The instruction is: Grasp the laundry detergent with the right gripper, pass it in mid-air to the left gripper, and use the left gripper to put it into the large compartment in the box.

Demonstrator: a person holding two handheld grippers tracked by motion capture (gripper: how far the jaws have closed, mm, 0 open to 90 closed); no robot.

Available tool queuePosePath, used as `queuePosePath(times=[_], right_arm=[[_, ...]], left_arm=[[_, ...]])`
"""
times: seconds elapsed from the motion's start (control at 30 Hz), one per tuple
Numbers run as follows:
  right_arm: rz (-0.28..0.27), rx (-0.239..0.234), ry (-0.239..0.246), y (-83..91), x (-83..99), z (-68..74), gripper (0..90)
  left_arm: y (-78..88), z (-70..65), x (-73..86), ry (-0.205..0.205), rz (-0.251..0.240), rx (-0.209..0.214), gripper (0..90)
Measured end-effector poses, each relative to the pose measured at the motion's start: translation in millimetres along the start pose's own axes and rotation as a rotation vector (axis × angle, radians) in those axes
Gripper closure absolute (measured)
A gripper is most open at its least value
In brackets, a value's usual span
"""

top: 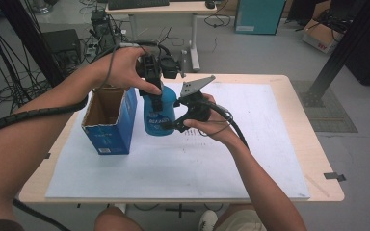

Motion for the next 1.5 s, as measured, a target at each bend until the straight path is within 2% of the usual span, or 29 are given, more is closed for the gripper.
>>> queuePosePath(times=[0.1,0.23,0.27,0.3,0.33,0.37,0.4,0.5,0.6,0.63,0.7,0.73,0.77,0.83,1.0,1.17,1.2,1.27,1.33,1.5], right_arm=[[0.049,0.030,-0.023,5.2,9.3,0.0,0.3],[0.088,0.065,-0.049,18.2,18.8,-0.4,0.3],[0.107,0.078,-0.041,22.6,22.1,-1.8,0.3],[0.129,0.094,-0.056,27.7,25.6,-3.3,0.3],[0.146,0.122,-0.084,33.7,29.0,-5.7,0.3],[0.169,0.148,-0.091,40.6,33.2,-9.1,0.3],[0.186,0.169,-0.082,48.1,37.4,-12.6,0.3],[0.244,0.210,-0.134,73.3,51.3,-19.6,0.3],[0.273,0.264,-0.165,96.0,60.9,-25.2,0.3],[0.281,0.278,-0.156,103.6,63.3,-28.5,0.3],[0.300,0.306,-0.186,118.5,68.4,-30.0,0.3],[0.307,0.318,-0.207,124.7,70.3,-30.8,0.3],[0.322,0.321,-0.199,131.6,72.7,-32.6,0.3],[0.343,0.352,-0.219,143.5,76.1,-34.2,0.3],[0.399,0.395,-0.248,173.0,84.0,-38.3,0.3],[0.411,0.428,-0.255,195.5,85.8,-42.3,0.3],[0.417,0.429,-0.258,199.5,85.7,-42.1,0.3],[0.424,0.429,-0.265,203.6,85.4,-40.9,0.3],[0.434,0.432,-0.263,207.3,85.7,-40.3,0.3],[0.437,0.438,-0.248,211.0,84.6,-39.1,0.3]], left_arm=[[5.0,2.1,2.7,0.022,0.005,0.000,36.9],[13.6,4.9,6.3,0.080,-0.005,-0.003,36.9],[15.9,6.4,7.8,0.088,-0.003,-0.009,36.9],[18.1,7.2,9.1,0.104,-0.005,-0.011,36.9],[20.2,7.1,9.8,0.139,-0.019,-0.013,36.9],[23.8,9.0,12.2,0.146,-0.012,-0.012,36.9],[26.3,9.1,13.1,0.190,-0.028,-0.020,36.9],[37.6,13.4,20.0,0.253,-0.033,-0.029,36.9],[50.5,17.9,28.6,0.320,-0.032,-0.035,36.9],[55.1,19.6,32.3,0.340,-0.027,-0.033,36.9],[64.3,22.7,39.8,0.405,-0.032,-0.037,36.9],[69.2,24.2,44.1,0.487,-0.039,-0.059,36.9],[73.9,26.1,48.6,0.527,-0.045,-0.043,36.9],[84.0,29.1,57.9,0.603,-0.060,-0.032,36.8],[112.2,33.9,80.9,0.767,-0.075,-0.041,36.8],[140.5,39.9,105.0,0.915,-0.086,-0.073,36.9],[143.8,39.9,108.3,0.942,-0.087,-0.068,36.9],[151.7,42.7,117.9,0.994,-0.097,-0.076,36.9],[157.2,43.4,125.9,1.066,-0.111,-0.060,36.9],[166.8,48.1,144.3,1.200,-0.144,-0.040,36.9]])
Point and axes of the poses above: each handheld gripper's, and its own axes: y roughly backward along the jaws, x roughly out of its underside, z roughly to its left, the point moved 8 cm from there along -y, roughly forward along the jaws, and after that the axes turned 5 degrees about z, right-handed, at the moved point
